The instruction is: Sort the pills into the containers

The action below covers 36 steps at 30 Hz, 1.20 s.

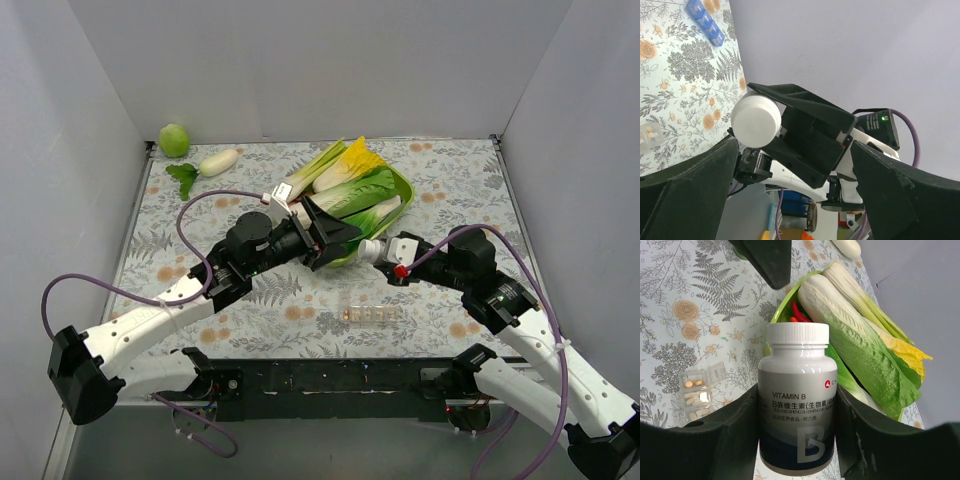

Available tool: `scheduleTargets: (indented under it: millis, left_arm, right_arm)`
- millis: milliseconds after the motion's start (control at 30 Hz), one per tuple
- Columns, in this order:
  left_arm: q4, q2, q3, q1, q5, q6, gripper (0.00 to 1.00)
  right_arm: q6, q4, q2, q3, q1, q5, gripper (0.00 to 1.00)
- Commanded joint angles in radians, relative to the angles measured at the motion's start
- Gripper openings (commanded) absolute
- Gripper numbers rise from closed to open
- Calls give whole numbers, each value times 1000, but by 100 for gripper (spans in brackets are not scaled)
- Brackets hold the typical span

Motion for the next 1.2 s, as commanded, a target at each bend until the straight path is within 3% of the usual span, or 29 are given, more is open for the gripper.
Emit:
scheduleTargets:
  millis: [0,533,667,733,833,933,1033,1167]
  left_arm:
    - [-16,44,56,-26,-55,-7,95]
    - [-125,134,113,-63,-44,56,69]
    - [-104,155,110,-66,-11,105,57]
    - [-71,155,90,-66,6,140,42]
    - [-61,150,67,-66,26,234,20]
    - [-12,132,38,-66,66,370,8]
    - [82,92,-36,-65,190,589,1]
    - [59,80,-99,-66,431,869,0]
  right_arm:
    - [-11,28,-8,34,13,12,1]
    - [28,36,-2,34,15,-11,1]
    - [44,37,-2,34,15,-20,1]
    - [57,39,-3,33,15,-28,1]
    - [84,40,-3,28,15,-37,1]
    - [147,40,-2,19,13,-70,1]
    - [263,46,1,-5,4,-158,1]
    - [504,127,9,-73,-19,-334,1]
